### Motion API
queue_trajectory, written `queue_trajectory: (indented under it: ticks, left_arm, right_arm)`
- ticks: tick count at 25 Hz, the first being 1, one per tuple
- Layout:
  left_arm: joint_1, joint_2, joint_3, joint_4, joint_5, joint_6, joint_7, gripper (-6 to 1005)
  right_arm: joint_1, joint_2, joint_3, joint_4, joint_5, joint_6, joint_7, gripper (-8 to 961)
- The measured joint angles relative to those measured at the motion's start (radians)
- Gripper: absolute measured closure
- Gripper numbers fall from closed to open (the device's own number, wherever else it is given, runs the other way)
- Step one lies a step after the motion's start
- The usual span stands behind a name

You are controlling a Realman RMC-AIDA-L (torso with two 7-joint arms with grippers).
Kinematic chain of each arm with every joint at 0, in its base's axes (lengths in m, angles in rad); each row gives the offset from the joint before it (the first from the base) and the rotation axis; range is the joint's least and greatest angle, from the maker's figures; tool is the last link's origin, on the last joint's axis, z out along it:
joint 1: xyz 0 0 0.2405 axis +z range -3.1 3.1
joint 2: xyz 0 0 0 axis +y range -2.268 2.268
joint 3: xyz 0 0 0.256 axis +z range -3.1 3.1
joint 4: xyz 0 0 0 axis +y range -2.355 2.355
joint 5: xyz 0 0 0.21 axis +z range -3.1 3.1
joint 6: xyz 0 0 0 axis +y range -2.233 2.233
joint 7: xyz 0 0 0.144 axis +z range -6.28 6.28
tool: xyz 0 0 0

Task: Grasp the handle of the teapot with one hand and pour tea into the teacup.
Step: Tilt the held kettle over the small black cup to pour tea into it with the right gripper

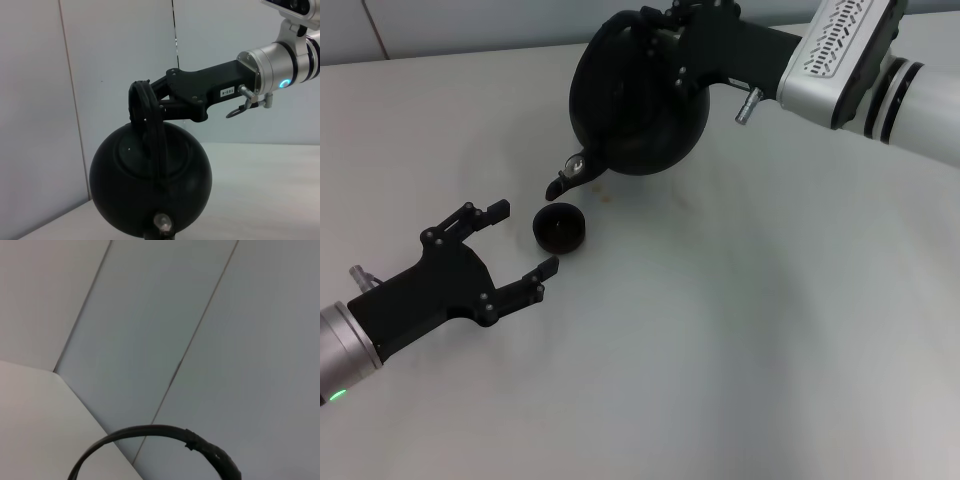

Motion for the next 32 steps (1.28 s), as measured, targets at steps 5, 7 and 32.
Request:
queue_trajectory:
  ticks: [5, 7, 32]
  left_arm:
    - [-0.003, 0.000, 0.000, 0.000, 0.000, 0.000, 0.000, 136]
    - [-0.004, 0.000, 0.000, 0.000, 0.000, -0.001, 0.000, 136]
    - [-0.006, -0.001, 0.000, -0.002, -0.002, -0.010, 0.014, 136]
  right_arm:
    - [0.001, 0.001, -0.008, -0.001, 0.000, 0.001, -0.028, 829]
    - [0.001, 0.002, -0.009, -0.004, 0.003, 0.001, -0.050, 828]
    - [-0.036, 0.001, 0.003, 0.058, 0.152, -0.017, -0.052, 830]
